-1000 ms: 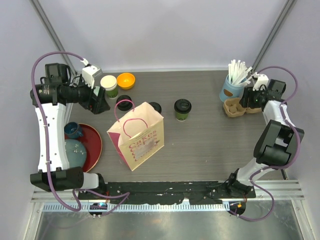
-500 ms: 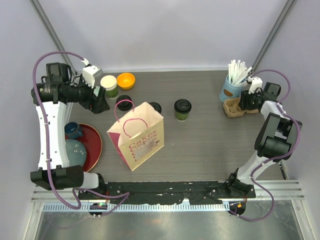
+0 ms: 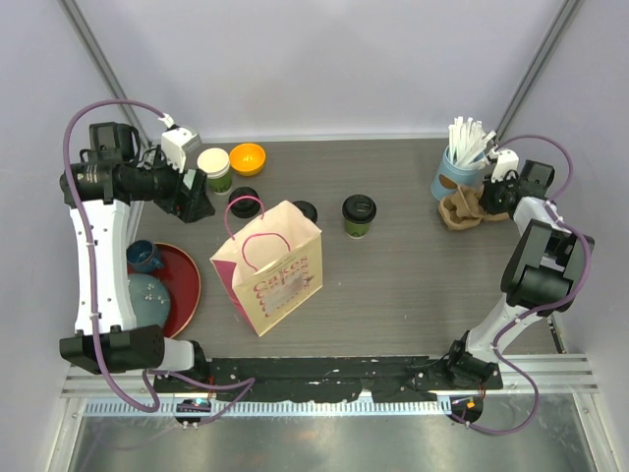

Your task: Pack the takeout coffee

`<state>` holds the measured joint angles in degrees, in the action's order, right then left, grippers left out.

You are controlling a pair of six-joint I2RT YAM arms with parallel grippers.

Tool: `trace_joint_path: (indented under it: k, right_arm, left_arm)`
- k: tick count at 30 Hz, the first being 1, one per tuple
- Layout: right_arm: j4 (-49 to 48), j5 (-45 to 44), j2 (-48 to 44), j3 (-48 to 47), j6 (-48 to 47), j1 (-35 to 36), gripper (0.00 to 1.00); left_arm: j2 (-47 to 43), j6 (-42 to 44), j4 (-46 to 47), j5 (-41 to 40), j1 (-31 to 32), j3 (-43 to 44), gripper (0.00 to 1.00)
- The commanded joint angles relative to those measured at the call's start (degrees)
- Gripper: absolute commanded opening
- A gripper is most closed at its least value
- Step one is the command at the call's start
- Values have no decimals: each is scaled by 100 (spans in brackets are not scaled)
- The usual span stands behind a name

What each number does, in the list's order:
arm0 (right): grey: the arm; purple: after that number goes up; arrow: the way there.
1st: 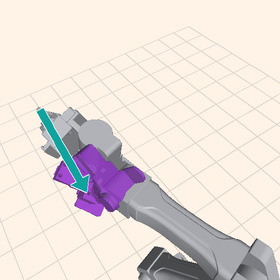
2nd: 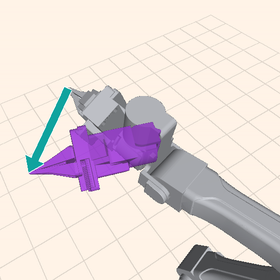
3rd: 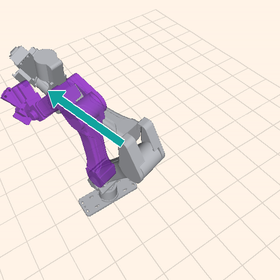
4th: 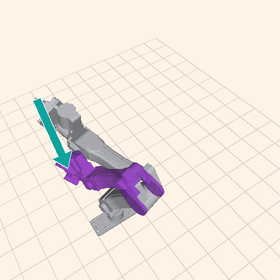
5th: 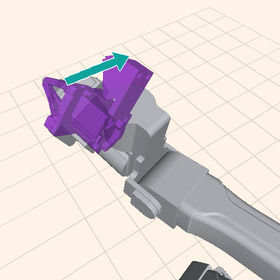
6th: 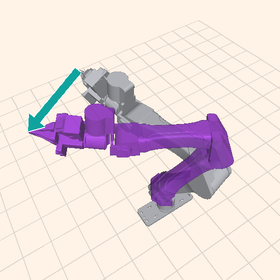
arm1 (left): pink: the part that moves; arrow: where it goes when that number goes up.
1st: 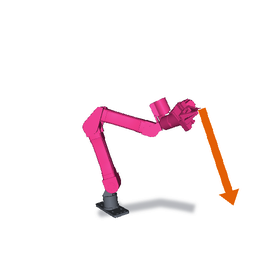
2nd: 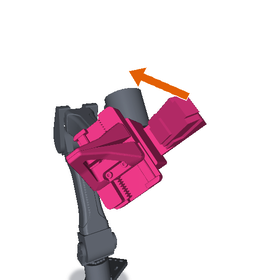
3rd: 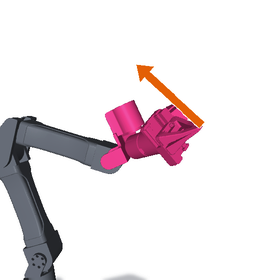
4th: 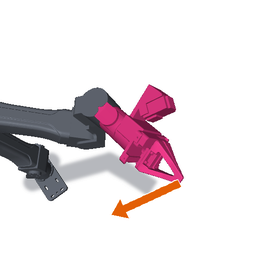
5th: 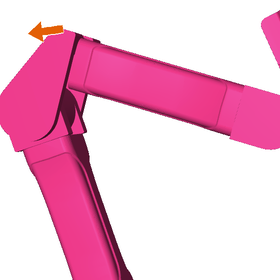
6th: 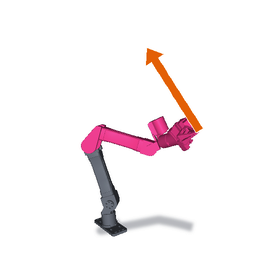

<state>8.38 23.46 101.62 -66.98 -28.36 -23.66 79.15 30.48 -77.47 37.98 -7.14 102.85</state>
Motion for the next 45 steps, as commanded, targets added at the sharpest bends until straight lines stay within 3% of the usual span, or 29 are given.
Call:
trace_joint_path:
  k: [1, 5, 17, 23, 31, 38, 45]
  right_arm:
    - [-109, -8, -248, -17, -20, 72, 6]
    - [-82, -289, -432, -34, 14, 160, 1]
    - [-100, -1037, -1065, -96, 410, 248, 1]
    - [391, -1722, -1408, -166, 577, 485, 1]
    - [1059, -2179, -2401, -201, 1551, 564, 1]
    - [1797, -2645, -3508, 9, 1667, 1266, 1]
    - [2527, -2891, -4212, -315, 1965, 2031, 1]
  left_arm:
    - [-5, 46, -1182, -1, 19, 174, 84]
    - [-23, 63, -1182, -1, 19, 157, 84]
    - [-40, 81, -1165, 8, 19, 148, 84]
    - [-6, 55, -1165, 96, 19, 218, 84]
    - [-75, 37, -1341, 158, 19, 306, 84]
    - [-418, 265, -1771, 324, 28, 596, 79]
    - [-682, 397, -1771, 263, 632, -361, 80]
